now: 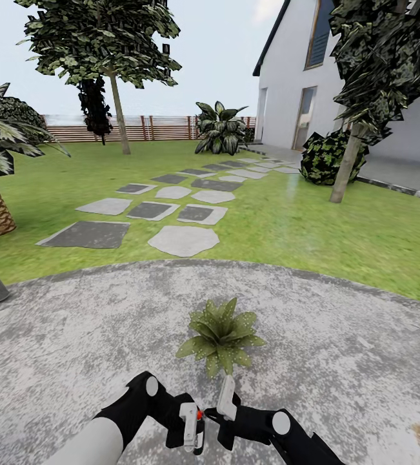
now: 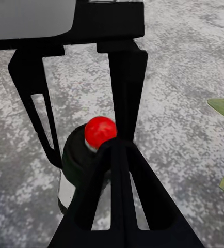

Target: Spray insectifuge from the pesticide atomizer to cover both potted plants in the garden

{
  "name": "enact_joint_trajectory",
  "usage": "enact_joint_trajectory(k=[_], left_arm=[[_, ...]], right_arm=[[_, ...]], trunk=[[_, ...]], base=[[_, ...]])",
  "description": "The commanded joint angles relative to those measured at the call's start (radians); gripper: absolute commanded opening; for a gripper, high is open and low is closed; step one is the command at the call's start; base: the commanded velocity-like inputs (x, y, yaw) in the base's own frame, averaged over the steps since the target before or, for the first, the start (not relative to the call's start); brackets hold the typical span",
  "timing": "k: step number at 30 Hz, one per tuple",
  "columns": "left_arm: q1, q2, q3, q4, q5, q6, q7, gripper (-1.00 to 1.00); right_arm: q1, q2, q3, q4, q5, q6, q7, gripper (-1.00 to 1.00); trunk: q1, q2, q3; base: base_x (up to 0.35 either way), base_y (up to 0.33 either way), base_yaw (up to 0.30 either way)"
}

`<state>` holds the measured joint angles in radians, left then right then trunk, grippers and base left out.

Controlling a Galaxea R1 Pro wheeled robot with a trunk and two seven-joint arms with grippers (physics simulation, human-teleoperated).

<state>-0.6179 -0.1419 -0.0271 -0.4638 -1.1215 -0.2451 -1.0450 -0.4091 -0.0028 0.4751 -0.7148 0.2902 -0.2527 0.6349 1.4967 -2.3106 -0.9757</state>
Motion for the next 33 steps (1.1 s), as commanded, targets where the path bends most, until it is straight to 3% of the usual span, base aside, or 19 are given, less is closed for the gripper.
enact_joint_trajectory(k=[1, 3, 11, 14, 15, 20, 23, 25, 26, 29, 32, 33], left_arm=[[0.0, 0.003, -0.001, 0.001, -0.006, -0.006, 0.0, -1.0], [0.001, 0.022, -0.002, 0.004, -0.009, -0.006, 0.0, -1.0], [0.018, 0.178, 0.007, 0.007, -0.003, -0.006, 0.011, -1.0], [0.052, 0.22, 0.011, 0.005, -0.002, -0.007, 0.015, -1.0], [0.058, 0.235, 0.011, 0.006, 0.002, -0.007, 0.022, -1.0], [0.076, 0.281, 0.013, 0.007, 0.046, -0.007, 0.04, -1.0], [0.092, 0.284, 0.027, 0.019, 0.109, -0.006, 0.137, -1.0], [0.099, 0.277, 0.04, 0.079, 0.186, -0.005, 0.274, -1.0], [0.1, 0.277, 0.042, 0.107, 0.21, -0.005, 0.313, -1.0], [0.102, 0.279, 0.061, 0.19, 0.319, -0.006, 0.423, -1.0], [0.102, 0.282, 0.074, 0.244, 0.471, -0.006, 0.519, -1.0], [0.102, 0.281, 0.074, 0.258, 0.505, -0.006, 0.548, -1.0]], right_arm=[[-0.001, 0.0, 0.0, 0.0, 0.01, -0.007, -0.002, -1.0], [-0.001, 0.0, 0.0, 0.0, 0.01, -0.007, -0.001, -1.0], [-0.001, 0.0, 0.002, 0.001, 0.01, -0.007, -0.001, -1.0], [-0.001, -0.002, 0.003, 0.004, 0.012, -0.007, -0.001, -1.0], [-0.001, -0.005, 0.003, 0.006, 0.012, -0.007, -0.001, 1.0], [-0.001, -0.01, 0.001, 0.047, 0.011, -0.008, -0.006, 1.0], [-0.001, -0.019, 0.003, 0.101, 0.01, -0.009, -0.079, 1.0], [-0.001, -0.027, 0.004, 0.179, 0.008, -0.011, -0.172, 1.0], [-0.001, -0.028, 0.005, 0.222, 0.007, -0.012, -0.214, 1.0], [-0.001, -0.03, 0.005, 0.381, 0.002, -0.02, -0.365, 1.0], [0.0, -0.03, 0.001, 0.493, -0.017, -0.059, -0.516, 1.0], [0.001, -0.029, -0.004, 0.515, -0.032, -0.066, -0.554, 1.0]], trunk=[[0.0, 0.0, -0.001], [0.0, 0.0, -0.001], [0.0, 0.0, -0.001], [0.0, 0.0, -0.001], [0.0, 0.0, -0.001], [0.0, 0.0, -0.001], [0.0, 0.0, -0.001], [0.0, 0.0, -0.001], [0.0, 0.0, -0.001], [0.0, 0.0, -0.001], [0.0, 0.0, -0.001], [0.0, 0.0, -0.001]], base=[[0.0, 0.0, 0.0], [0.0, 0.0, 0.0], [0.0, 0.0, 0.0], [0.0, 0.0, 0.0], [0.0, 0.0, 0.0], [0.0, 0.0, 0.0], [0.0, 0.0, 0.0], [0.0, 0.0, 0.0], [0.0, 0.0, 0.0], [0.0, 0.0, 0.0], [0.0, 0.0, 0.0], [0.0, 0.0, 0.0]])
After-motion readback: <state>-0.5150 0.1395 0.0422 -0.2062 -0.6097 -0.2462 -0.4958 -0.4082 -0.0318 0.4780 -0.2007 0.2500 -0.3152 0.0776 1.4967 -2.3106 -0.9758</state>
